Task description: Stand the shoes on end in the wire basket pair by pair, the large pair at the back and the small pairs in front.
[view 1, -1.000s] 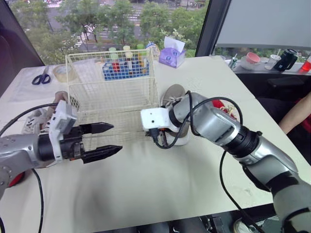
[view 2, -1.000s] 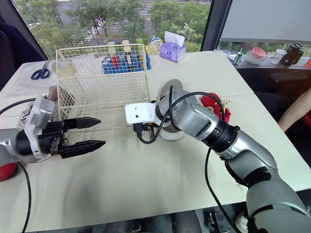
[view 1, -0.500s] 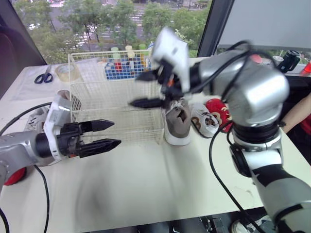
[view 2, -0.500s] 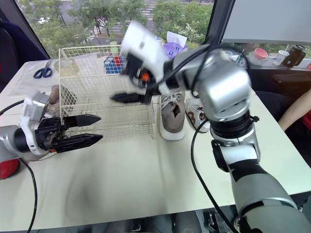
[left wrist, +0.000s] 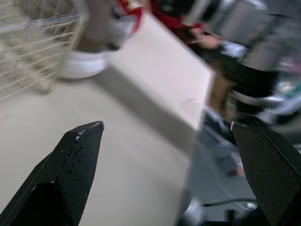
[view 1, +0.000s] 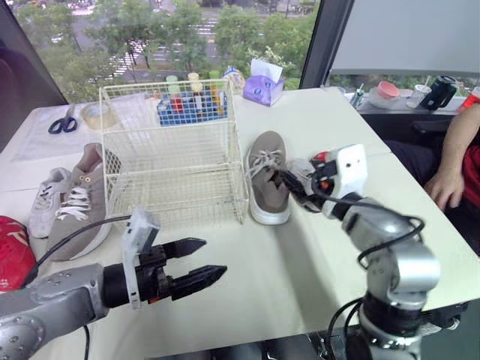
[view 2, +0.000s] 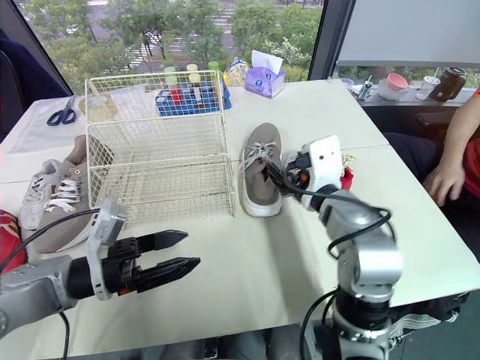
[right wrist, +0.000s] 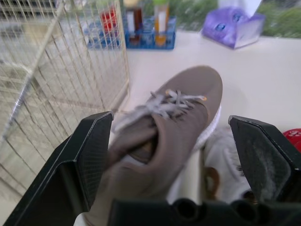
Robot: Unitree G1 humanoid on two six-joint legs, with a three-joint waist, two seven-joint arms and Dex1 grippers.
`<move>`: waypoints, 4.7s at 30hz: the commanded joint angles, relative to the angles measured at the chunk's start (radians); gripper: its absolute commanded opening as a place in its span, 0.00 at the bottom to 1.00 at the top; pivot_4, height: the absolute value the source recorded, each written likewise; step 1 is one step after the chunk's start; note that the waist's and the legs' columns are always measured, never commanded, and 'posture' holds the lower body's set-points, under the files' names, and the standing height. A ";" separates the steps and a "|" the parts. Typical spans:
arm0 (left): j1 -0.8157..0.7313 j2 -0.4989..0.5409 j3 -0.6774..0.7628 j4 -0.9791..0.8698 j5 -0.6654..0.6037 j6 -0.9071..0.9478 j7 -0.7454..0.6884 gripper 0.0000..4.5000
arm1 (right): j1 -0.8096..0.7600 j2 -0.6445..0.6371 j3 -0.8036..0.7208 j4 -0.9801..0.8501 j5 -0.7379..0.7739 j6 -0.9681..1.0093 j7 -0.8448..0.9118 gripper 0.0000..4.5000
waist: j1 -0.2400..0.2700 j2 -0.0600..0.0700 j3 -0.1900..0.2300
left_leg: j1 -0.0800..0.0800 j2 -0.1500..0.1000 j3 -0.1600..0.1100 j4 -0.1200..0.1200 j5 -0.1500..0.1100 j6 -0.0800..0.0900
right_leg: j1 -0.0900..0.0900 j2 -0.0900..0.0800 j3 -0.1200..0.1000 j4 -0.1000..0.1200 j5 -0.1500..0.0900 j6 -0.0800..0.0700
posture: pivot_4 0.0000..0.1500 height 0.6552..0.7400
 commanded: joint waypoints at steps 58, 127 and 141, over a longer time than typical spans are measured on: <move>-1.713 -0.076 -0.323 1.725 0.724 -0.177 -1.127 1.00 | -0.396 -0.674 0.060 0.124 -0.018 -0.973 0.317 0.03 | 0.023 -0.017 0.011 | -0.010 0.001 -0.001 -0.001 0.001 0.005 | -0.005 0.006 0.000 -0.003 0.001 -0.003 | 1.00 1.00; -0.915 -0.677 0.115 0.664 -0.020 -0.217 0.187 0.25 | -0.829 -0.032 -0.153 0.782 0.846 -0.358 0.294 0.35 | 0.003 -0.020 0.011 | -0.007 0.003 0.001 0.003 0.006 -0.002 | -0.002 0.007 0.004 -0.001 0.013 -0.004 | 1.00 1.00; -0.566 -0.189 0.102 0.194 -0.077 -0.023 0.277 1.00 | -1.059 -0.260 -0.068 1.154 0.572 -0.673 0.646 0.35 | 0.000 -0.018 0.011 | -0.007 0.004 0.001 0.000 0.004 0.002 | -0.004 0.008 0.005 -0.001 0.013 -0.004 | 1.00 1.00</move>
